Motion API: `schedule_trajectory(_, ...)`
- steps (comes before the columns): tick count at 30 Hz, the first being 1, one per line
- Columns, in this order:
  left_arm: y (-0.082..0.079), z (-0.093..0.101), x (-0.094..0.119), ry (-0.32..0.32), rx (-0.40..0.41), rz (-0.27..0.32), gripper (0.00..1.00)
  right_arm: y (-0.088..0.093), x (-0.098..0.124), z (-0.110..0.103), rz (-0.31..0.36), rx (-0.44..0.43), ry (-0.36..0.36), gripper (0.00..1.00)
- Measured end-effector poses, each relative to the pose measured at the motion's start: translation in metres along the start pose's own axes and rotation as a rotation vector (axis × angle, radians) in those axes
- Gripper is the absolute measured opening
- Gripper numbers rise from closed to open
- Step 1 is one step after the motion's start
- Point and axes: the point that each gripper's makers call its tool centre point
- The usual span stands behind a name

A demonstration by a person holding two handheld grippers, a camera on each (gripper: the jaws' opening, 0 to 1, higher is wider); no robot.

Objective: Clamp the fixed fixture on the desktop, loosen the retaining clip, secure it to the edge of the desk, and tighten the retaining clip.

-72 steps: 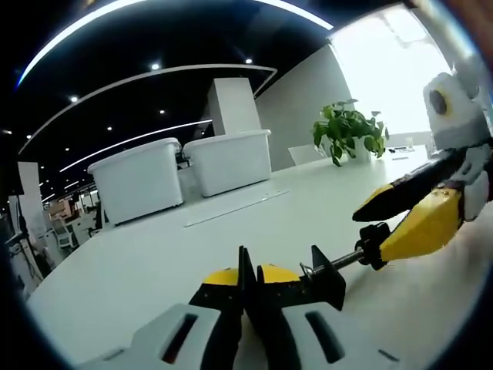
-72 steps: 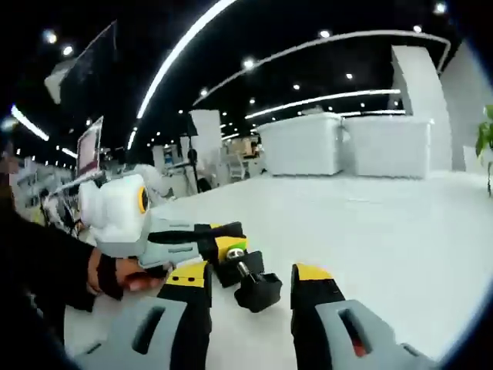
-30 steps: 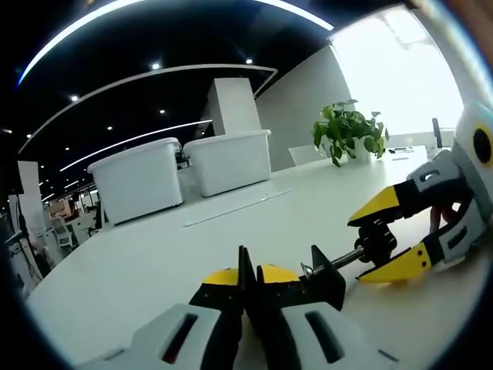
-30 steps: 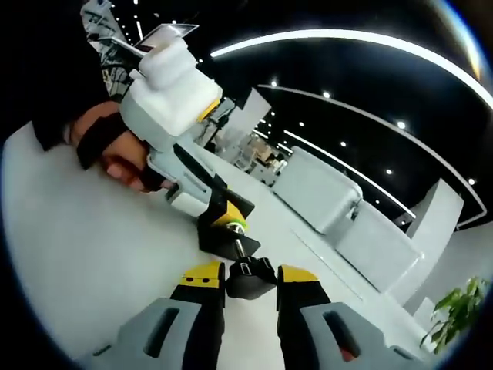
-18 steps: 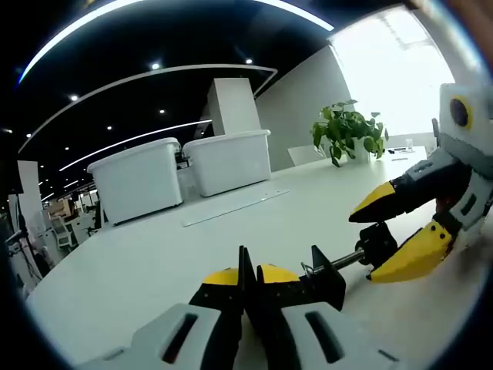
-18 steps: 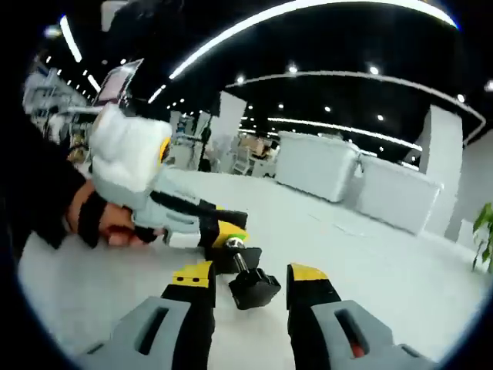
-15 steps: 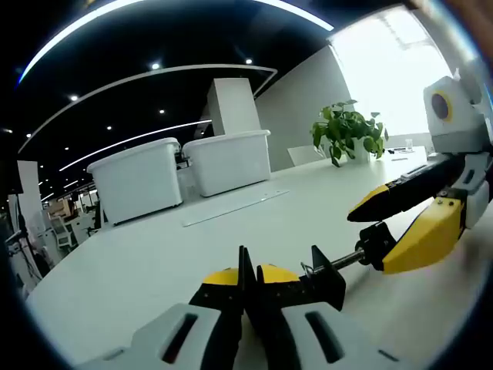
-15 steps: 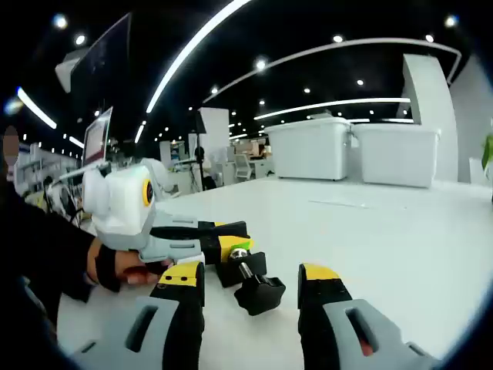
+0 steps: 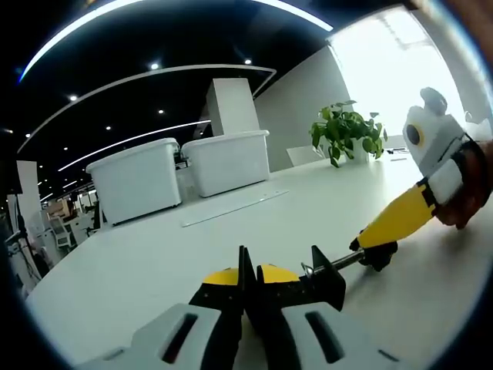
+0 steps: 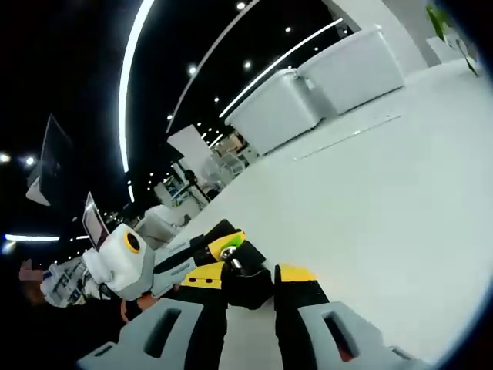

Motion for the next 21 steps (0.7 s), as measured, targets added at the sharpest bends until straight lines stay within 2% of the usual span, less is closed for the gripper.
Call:
schedule_trajectory(2, -0.001, 0.0, 0.0, 0.002, 0.0, 0.003, 0.07, 0.001, 0.001, -0.001, 0.0, 0.004, 0.001, 0.19)
schedule_trajectory(5, 0.0, 0.0, 0.0, 0.001, -0.003, 0.001, 0.07, -0.005, 0.003, -0.008, 0.03, 0.267, 0.067, 0.18)
schedule_trajectory(8, 0.0, 0.0, 0.0, 0.003, -0.001, 0.0, 0.07, -0.002, 0.004, -0.019, 0.03, 0.64, 0.151, 0.17)
schedule_trajectory(12, -0.001, 0.0, 0.001, 0.004, 0.0, 0.004, 0.07, -0.001, 0.005, -0.028, 0.056, 0.952, 0.236, 0.17)
schedule_trajectory(17, 0.0, 0.0, 0.001, 0.001, 0.0, -0.001, 0.07, 0.007, 0.005, -0.039, 0.087, 1.426, 0.368, 0.17)
schedule_trajectory(21, -0.001, 0.001, 0.002, 0.001, 0.0, 0.001, 0.07, 0.007, 0.003, -0.034, 0.087, 1.534, 0.405, 0.17)
Point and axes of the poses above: the point that each gripper's makers call its tool centre point, and the gripper's own axes: x roughly backward along the fingers, z roughly to its right, y roughly out of its underside, and after that the axes turned 9 degrees about -z, right-handed
